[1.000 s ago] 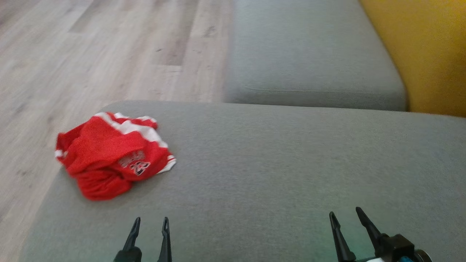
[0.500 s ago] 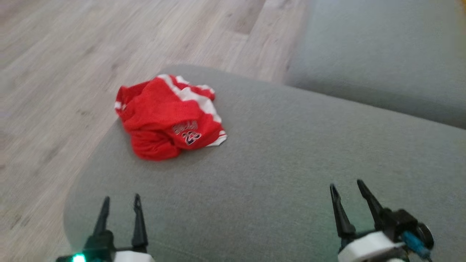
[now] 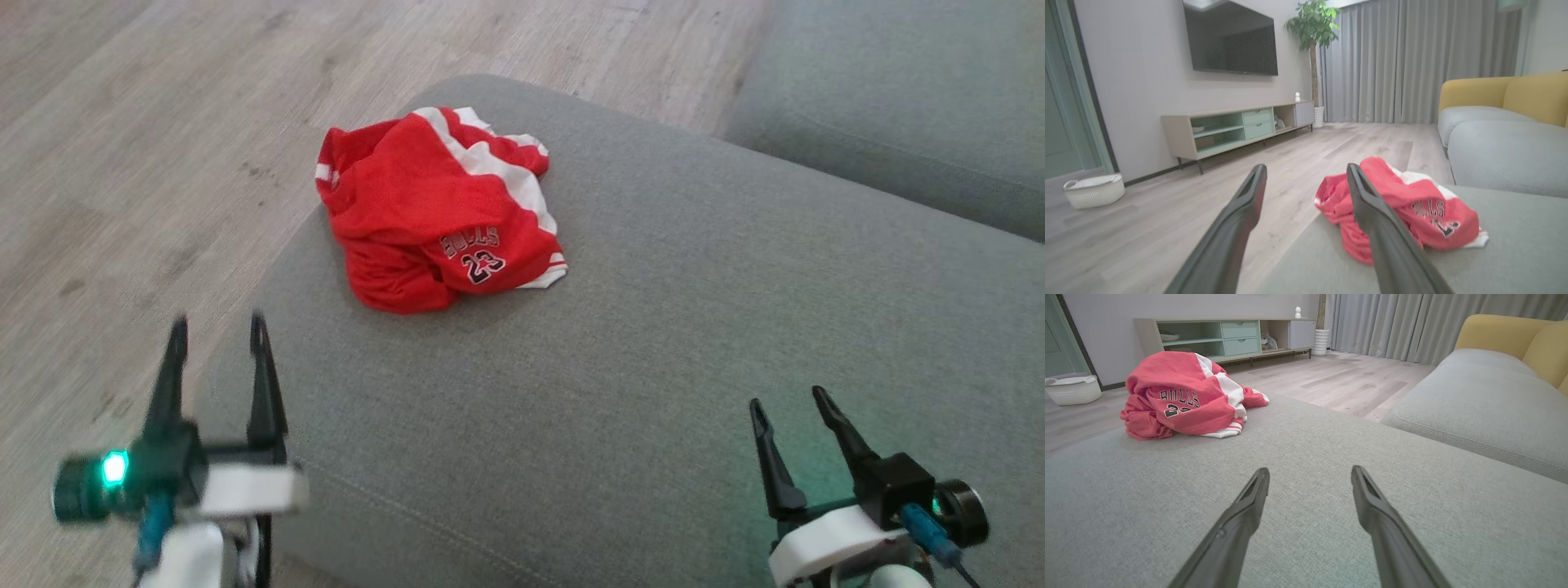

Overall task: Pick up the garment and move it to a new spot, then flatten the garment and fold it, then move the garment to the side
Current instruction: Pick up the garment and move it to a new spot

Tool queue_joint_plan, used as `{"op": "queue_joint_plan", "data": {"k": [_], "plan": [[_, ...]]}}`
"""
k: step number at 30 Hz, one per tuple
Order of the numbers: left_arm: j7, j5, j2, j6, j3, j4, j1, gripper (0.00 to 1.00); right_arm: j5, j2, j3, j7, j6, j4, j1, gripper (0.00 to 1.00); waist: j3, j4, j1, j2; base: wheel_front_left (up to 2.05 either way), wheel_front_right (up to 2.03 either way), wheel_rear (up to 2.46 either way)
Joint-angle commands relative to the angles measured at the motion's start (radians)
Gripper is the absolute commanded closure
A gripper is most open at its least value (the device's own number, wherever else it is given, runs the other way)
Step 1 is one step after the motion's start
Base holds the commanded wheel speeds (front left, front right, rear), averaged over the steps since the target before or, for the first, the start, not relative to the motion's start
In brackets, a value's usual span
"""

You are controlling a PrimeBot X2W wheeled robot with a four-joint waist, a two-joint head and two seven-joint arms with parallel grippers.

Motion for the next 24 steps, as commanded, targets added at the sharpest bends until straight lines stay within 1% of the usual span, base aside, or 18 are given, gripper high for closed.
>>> {"op": "queue_joint_plan", "data": {"k": [1,4,7,11,12,16,18,20,24], "plan": [[-0.01,0.01,0.029,-0.019,0.035,-0.033,-0.102,0.0,-0.019,-0.01,0.006,-0.011,0.008,-0.033,-0.024,0.0,0.015,0.015,-0.0001,0.0,0.0,0.0,0.0],[-0.01,0.016,0.067,-0.078,0.01,0.021,-0.212,0.0,-0.042,-0.024,-0.003,-0.011,0.008,-0.045,0.001,0.0,0.029,0.018,-0.0001,0.0,0.0,0.0,0.0],[-0.009,0.024,0.1,-0.118,-0.008,0.096,-0.347,0.0,-0.06,-0.065,0.022,-0.011,0.008,-0.061,-0.007,0.0,0.089,-0.019,-0.0001,0.0,0.0,0.0,0.0],[0.028,0.02,0.121,-0.159,-0.038,0.218,-0.558,0.0,-0.062,-0.131,0.041,-0.011,0.008,-0.076,-0.037,0.0,0.168,-0.073,-0.0001,0.0,0.0,0.0,0.0],[0.053,0.013,0.132,-0.173,-0.049,0.296,-0.653,0.0,-0.061,-0.159,0.05,-0.011,0.008,-0.081,-0.05,0.0,0.201,-0.102,-0.0001,0.0,0.0,0.0,0.0],[0.134,-0.011,0.148,-0.192,-0.062,0.476,-0.815,0.0,-0.056,-0.202,0.064,-0.011,0.008,-0.092,-0.061,0.0,0.253,-0.154,-0.0001,0.0,0.0,0.0,0.0],[0.186,-0.019,0.166,-0.194,-0.06,0.57,-0.88,0.0,-0.054,-0.22,0.066,-0.011,0.008,-0.099,-0.068,0.0,0.281,-0.178,-0.0001,0.0,0.0,0.0,0.0],[0.243,-0.019,0.187,-0.185,-0.054,0.658,-0.928,0.0,-0.053,-0.235,0.066,-0.011,0.008,-0.106,-0.077,0.0,0.306,-0.202,-0.0001,0.0,0.0,0.0,0.0],[0.361,-0.036,0.222,-0.185,-0.039,0.814,-0.989,0.0,-0.05,-0.254,0.063,-0.011,0.008,-0.12,-0.092,0.0,0.348,-0.239,-0.0001,0.0,0.0,0.0,0.0]]}}
